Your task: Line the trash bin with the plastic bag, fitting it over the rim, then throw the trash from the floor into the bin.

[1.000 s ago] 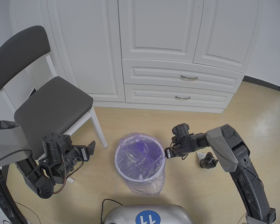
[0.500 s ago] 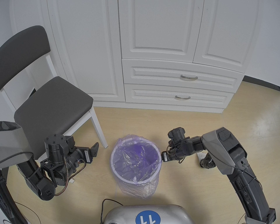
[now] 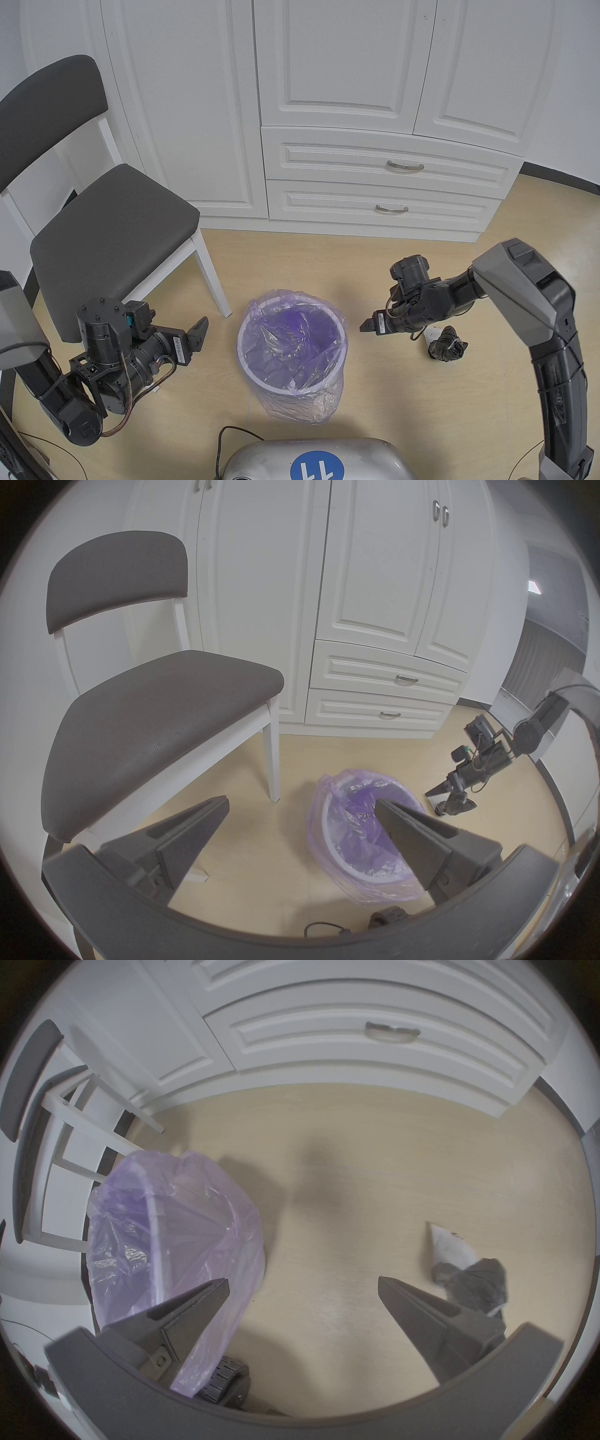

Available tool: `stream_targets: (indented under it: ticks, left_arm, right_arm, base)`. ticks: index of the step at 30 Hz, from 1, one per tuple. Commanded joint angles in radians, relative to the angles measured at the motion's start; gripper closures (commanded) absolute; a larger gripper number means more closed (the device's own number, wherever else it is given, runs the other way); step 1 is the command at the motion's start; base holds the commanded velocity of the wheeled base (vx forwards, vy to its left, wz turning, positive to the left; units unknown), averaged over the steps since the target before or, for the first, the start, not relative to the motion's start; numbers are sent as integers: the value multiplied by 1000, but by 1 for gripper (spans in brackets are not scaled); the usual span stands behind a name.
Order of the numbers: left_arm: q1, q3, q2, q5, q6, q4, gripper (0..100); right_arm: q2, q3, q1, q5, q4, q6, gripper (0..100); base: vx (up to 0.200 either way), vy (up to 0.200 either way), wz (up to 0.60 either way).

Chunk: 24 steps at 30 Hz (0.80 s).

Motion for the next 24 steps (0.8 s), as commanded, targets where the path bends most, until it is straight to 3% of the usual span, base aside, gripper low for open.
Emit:
stream_targets:
  ticks: [1,4,5,9,10,13,16,19,21,22,23,24]
  left_arm:
    - [-47,174,-145,4,7,0,0]
    - [-42,208,-173,1,4,0,0]
    - [-42,222,-187,-2,-2,0,0]
    - [-48,205,-179,-2,-10,-2,0]
    - [-58,194,-182,-2,-8,-5,0]
    - [-59,183,-190,1,-4,-6,0]
    - [-61,189,-225,3,7,-6,0]
    - [-81,194,-271,1,30,3,0]
    - [-90,188,-299,1,52,1,0]
    - [-90,188,-299,1,52,1,0]
    - [-98,177,-305,3,64,-2,0]
    - [-98,177,-305,3,64,-2,0]
  right_arm:
    - [-511,675,-7,-166,-441,-72,0]
    - [-601,810,-16,-198,-551,-125,0]
    - [-676,900,-25,-192,-660,-179,0]
    - [-746,977,-19,-218,-755,-236,0]
    - [-830,1038,-4,-284,-769,-274,0]
    - [-939,1081,28,-379,-778,-349,0]
    - [-1026,1090,42,-425,-777,-380,0]
    - [-1088,1123,74,-410,-781,-380,0]
    - [-1137,1164,84,-338,-840,-388,0]
    - [-1137,1164,84,-338,-840,-388,0]
    - [-1157,1195,71,-280,-881,-414,0]
    - [-1157,1195,71,-280,-881,-414,0]
  base:
    - [0,0,0]
    - [0,0,0]
    - [0,0,0]
    - [0,0,0]
    - [0,0,0]
    - [0,0,0]
    - [0,0,0]
    - [0,0,0]
    - [0,0,0]
    - [0,0,0]
    - [0,0,0]
    - [0,0,0]
